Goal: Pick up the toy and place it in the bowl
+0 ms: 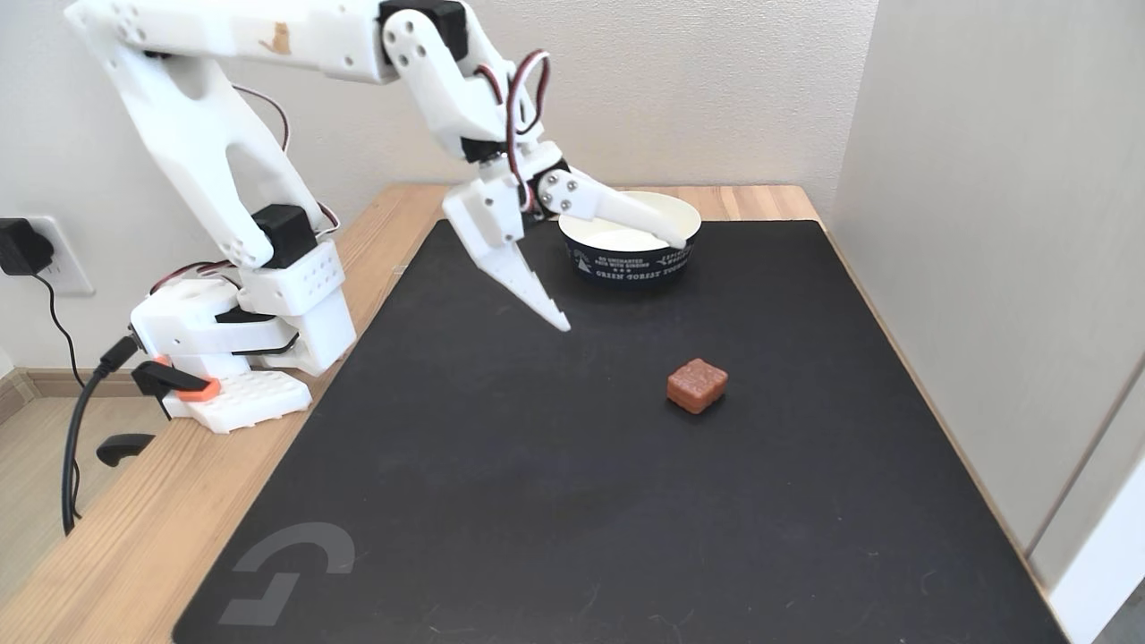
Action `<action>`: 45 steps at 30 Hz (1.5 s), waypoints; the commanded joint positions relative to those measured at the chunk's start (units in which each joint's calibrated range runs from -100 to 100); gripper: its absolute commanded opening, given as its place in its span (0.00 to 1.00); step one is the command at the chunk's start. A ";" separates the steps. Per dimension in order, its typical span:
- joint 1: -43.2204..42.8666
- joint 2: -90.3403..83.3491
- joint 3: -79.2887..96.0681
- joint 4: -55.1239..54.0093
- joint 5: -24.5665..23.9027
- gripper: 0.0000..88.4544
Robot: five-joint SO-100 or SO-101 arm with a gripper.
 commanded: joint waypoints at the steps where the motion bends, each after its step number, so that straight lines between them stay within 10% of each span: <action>1: 0.38 17.69 -16.30 -0.96 3.51 0.49; 12: -2.88 53.12 -48.12 4.37 7.06 0.48; 32: -4.39 56.96 -51.18 10.22 11.13 0.47; 45: -3.80 57.04 -51.18 7.00 10.50 0.03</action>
